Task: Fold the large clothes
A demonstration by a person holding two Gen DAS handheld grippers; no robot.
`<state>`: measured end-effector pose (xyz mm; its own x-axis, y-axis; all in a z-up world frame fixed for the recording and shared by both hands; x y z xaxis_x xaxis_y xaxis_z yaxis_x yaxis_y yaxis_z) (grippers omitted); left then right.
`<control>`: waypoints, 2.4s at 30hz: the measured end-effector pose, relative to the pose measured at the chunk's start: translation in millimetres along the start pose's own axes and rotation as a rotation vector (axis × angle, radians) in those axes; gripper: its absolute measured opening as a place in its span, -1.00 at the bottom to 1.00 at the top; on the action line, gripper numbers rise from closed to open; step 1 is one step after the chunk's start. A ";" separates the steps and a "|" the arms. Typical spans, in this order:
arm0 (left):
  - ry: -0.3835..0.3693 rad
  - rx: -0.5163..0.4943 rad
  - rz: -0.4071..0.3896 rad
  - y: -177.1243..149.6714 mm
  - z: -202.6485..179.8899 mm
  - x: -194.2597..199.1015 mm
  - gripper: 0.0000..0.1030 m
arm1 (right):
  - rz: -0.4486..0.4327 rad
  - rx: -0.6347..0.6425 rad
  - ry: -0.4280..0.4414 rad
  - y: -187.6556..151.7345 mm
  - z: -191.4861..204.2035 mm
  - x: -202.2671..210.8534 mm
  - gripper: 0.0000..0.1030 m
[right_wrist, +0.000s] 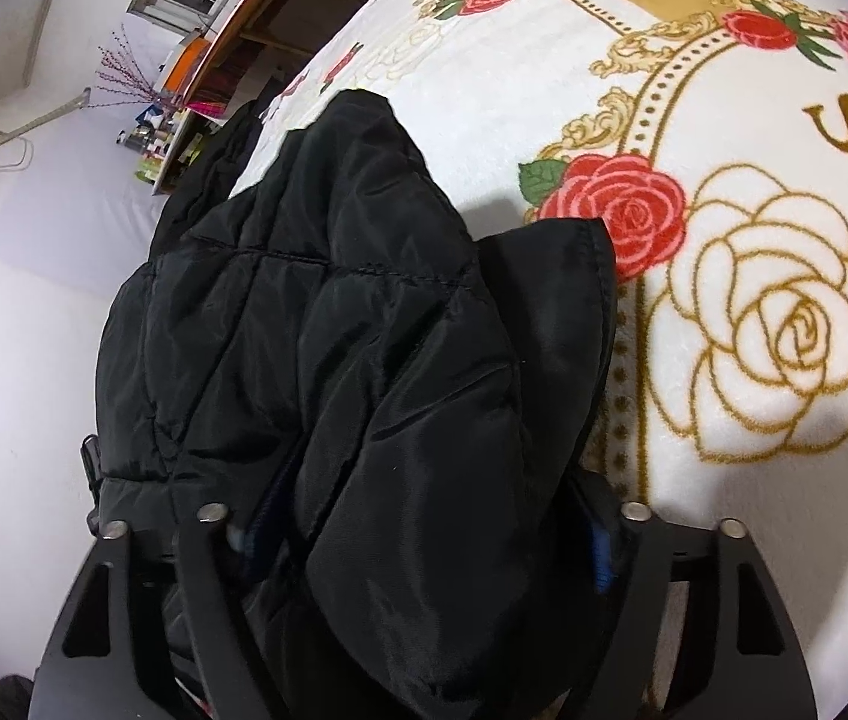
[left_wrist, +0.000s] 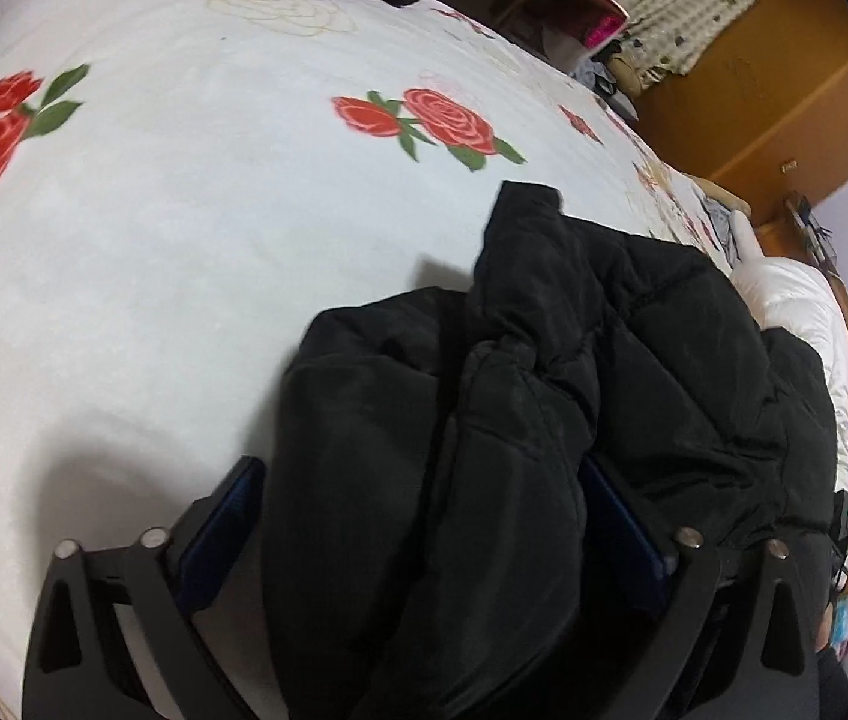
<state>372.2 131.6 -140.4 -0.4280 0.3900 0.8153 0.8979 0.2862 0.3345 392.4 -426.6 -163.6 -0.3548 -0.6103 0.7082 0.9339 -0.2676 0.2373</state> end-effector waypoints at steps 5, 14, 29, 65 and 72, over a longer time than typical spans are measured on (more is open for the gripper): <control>0.052 -0.089 -0.044 -3.1 -28.1 22.0 -0.22 | -0.043 0.050 -0.033 -1.9 22.6 12.5 -0.29; 0.076 -0.138 -0.115 5.6 -58.5 82.5 -0.38 | -0.086 0.085 -0.061 -9.5 51.8 56.4 -0.60; 0.027 -0.189 -0.233 -25.9 -82.8 199.9 -0.38 | -0.171 0.161 -0.015 -65.6 114.9 147.9 -0.76; 0.102 -0.226 -0.359 -162.8 -64.5 224.5 0.25 | -0.265 0.345 -0.382 -177.9 122.9 133.2 0.15; 0.026 -0.392 -0.215 -170.8 -149.1 143.3 0.24 | -0.234 -0.002 -0.174 -144.0 44.1 135.7 0.49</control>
<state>172.9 8.1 -10.2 -0.6114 0.3345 0.7172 0.7618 0.0035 0.6478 211.7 -438.0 -72.4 -0.5471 -0.3953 0.7378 0.8276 -0.3876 0.4060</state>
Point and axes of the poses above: each gripper's, at about its wrist camera, not at the fingertips, and x roughly against the way its jaws point, z to its left, y to its top, the point moved 1 cm from there along -x, roughly the way its jaws point, and after that the axes turned 3 degrees about z, right-handed, at the moved point
